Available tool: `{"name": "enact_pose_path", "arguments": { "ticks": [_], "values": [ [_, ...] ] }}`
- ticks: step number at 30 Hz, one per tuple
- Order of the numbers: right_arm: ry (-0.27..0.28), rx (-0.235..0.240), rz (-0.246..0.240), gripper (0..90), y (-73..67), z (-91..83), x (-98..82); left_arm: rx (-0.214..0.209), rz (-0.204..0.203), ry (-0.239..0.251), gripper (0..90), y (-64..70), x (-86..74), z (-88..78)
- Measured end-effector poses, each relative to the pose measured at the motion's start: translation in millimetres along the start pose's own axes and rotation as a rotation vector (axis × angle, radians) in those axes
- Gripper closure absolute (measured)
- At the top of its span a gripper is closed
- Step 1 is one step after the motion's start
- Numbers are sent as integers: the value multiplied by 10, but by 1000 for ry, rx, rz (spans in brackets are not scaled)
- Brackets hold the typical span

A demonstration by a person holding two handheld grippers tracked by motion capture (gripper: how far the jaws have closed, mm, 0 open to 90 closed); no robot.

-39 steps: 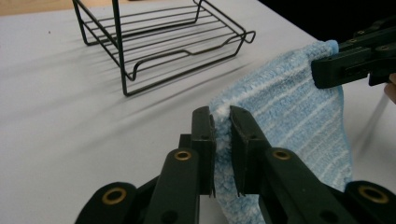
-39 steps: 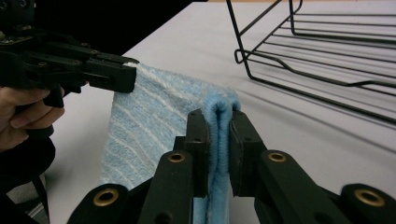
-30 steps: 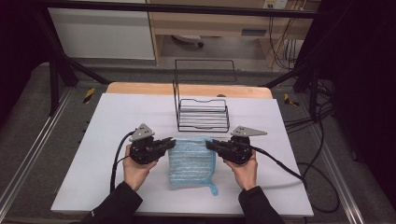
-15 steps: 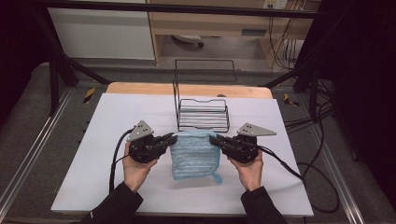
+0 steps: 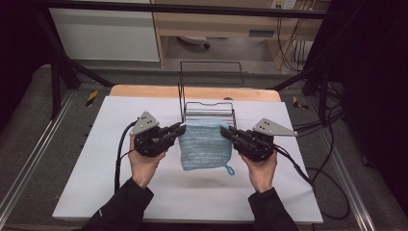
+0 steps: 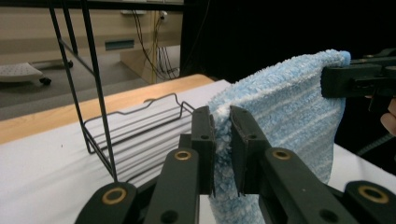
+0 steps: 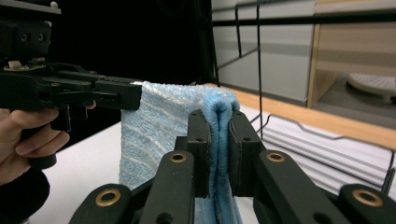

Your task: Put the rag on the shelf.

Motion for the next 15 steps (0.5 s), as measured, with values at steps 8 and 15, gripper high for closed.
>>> {"name": "enact_pose_path", "arguments": {
  "ticks": [8, 15],
  "values": [
    [63, -49, -16, 819, 30, -21, 193, -7, 6, 67, 801, 48, 241, 2],
    [103, -82, -44, 819, 34, -32, 328, -19, 1, 115, 801, 59, 404, 18]
  ]
}}
Point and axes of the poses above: each handheld gripper's, and its own axes: z roughly forward along the jaws, x roughly out of its top, y roughly to its right, the point moved 3 cm from there along z, roughly forward along the jaws, and after that the axes turned 9 degrees about -z, right-handed, at the moved point
